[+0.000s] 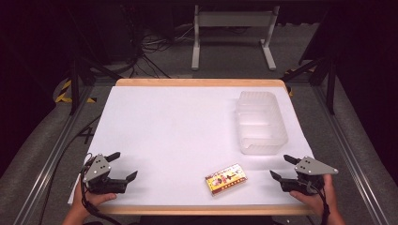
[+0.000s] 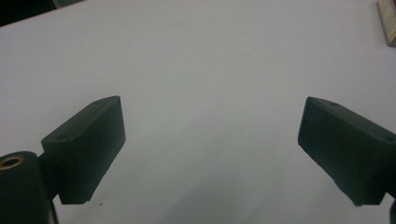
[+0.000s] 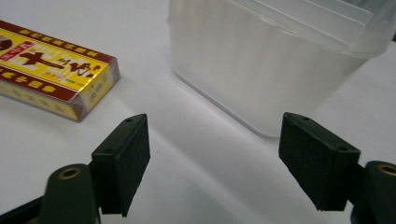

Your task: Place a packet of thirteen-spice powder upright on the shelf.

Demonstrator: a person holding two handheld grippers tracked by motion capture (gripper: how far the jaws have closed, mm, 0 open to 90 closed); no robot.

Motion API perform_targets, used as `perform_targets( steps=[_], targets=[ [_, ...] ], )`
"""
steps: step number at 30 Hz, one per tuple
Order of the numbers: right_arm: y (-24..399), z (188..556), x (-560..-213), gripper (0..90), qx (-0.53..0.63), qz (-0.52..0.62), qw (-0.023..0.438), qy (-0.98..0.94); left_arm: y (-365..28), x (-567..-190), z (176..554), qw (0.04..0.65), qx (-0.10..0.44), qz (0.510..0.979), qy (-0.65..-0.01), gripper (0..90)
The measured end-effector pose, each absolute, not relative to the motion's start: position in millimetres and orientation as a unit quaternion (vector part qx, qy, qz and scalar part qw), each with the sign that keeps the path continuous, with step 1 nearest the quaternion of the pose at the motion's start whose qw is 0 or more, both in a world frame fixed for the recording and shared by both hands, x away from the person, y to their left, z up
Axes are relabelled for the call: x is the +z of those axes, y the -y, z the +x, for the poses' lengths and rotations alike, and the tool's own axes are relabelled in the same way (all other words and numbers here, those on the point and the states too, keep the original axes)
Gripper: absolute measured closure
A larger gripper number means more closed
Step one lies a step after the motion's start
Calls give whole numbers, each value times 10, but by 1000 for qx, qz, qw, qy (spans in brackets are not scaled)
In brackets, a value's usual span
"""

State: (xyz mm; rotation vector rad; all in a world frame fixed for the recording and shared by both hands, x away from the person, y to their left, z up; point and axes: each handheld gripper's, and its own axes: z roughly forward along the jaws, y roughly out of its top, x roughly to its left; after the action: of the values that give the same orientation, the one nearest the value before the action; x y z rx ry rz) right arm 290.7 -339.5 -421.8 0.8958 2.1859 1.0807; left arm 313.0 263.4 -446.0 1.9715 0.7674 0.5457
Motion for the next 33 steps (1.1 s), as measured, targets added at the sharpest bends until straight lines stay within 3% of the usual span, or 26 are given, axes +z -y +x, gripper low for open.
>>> perform_targets(
  steps=[15, 33],
  targets=[
    [2960, 2898, -4130, 232, 390, 243, 217, -861, -2626, -4467, 3073, 458, 217, 805, -308, 82],
    [1842, 3078, -3991, 202, 310, 44, 133, -940, -2617, -4480, 3067, 451, 214, 809, -309, 82]
  ],
)
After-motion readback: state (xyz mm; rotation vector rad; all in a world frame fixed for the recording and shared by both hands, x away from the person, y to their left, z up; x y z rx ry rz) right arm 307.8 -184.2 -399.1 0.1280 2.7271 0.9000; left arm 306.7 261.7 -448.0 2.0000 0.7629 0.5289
